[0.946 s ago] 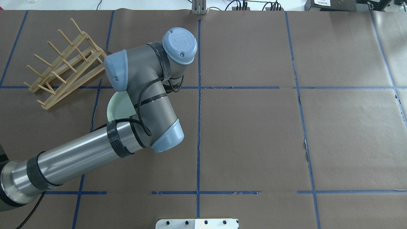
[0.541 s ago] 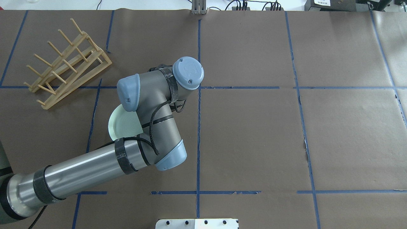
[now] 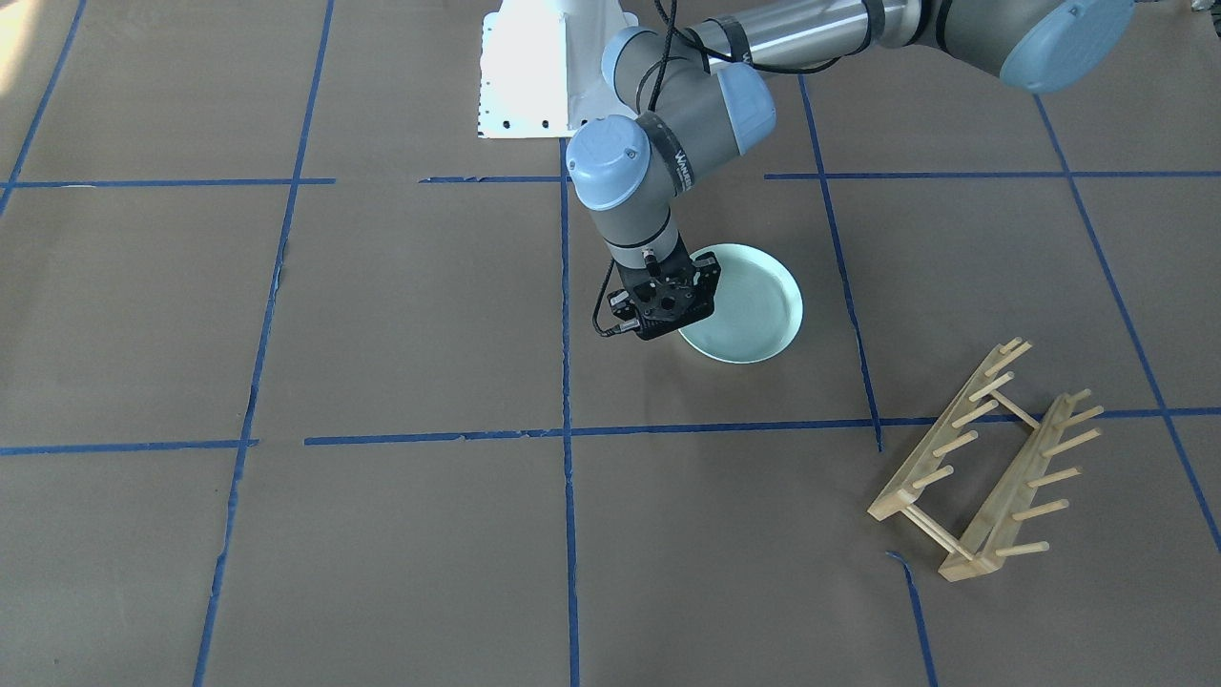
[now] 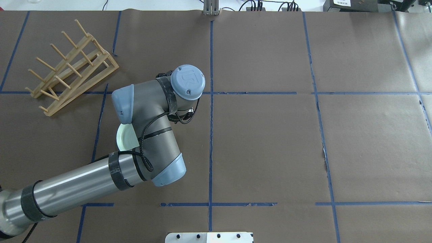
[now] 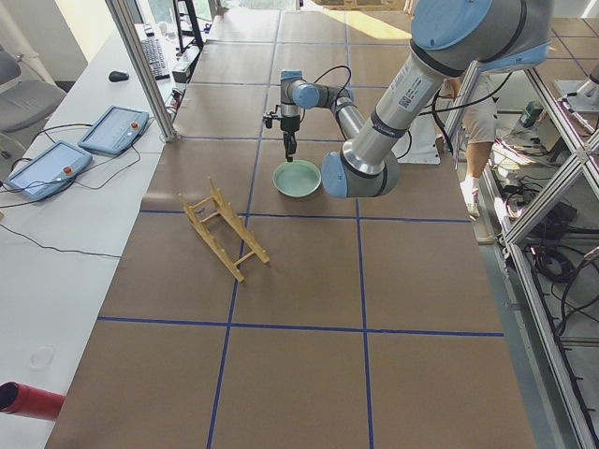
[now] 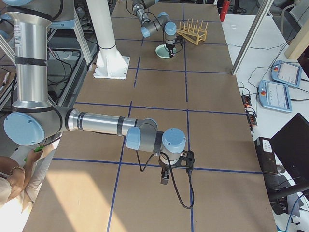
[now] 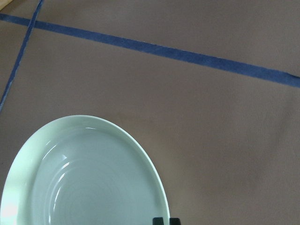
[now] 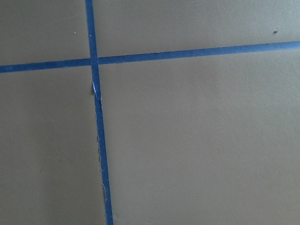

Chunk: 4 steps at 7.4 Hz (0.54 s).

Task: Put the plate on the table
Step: 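Open the left gripper and withdraw the left arm away from the plate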

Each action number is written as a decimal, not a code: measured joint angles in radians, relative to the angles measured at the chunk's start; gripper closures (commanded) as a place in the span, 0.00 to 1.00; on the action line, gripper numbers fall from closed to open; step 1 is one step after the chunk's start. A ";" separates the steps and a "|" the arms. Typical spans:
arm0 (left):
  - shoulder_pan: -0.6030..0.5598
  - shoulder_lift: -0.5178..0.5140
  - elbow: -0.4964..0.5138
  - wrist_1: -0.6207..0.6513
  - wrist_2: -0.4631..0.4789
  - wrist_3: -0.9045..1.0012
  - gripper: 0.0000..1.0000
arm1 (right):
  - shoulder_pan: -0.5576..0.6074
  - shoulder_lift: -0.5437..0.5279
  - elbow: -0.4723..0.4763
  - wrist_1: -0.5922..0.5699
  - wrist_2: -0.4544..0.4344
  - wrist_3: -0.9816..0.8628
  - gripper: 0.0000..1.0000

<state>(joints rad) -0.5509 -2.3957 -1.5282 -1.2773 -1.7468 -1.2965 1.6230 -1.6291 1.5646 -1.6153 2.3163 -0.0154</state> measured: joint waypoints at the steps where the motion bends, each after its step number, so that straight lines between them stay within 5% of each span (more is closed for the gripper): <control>1: -0.057 0.025 -0.072 -0.003 -0.028 0.074 0.00 | 0.000 0.000 0.000 0.000 0.000 0.000 0.00; 4: -0.363 0.193 -0.181 -0.189 -0.275 0.476 0.00 | 0.000 0.000 0.000 0.000 0.000 0.000 0.00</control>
<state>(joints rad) -0.9136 -2.2026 -1.7093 -1.4663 -2.0221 -0.8201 1.6230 -1.6291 1.5647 -1.6153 2.3163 -0.0154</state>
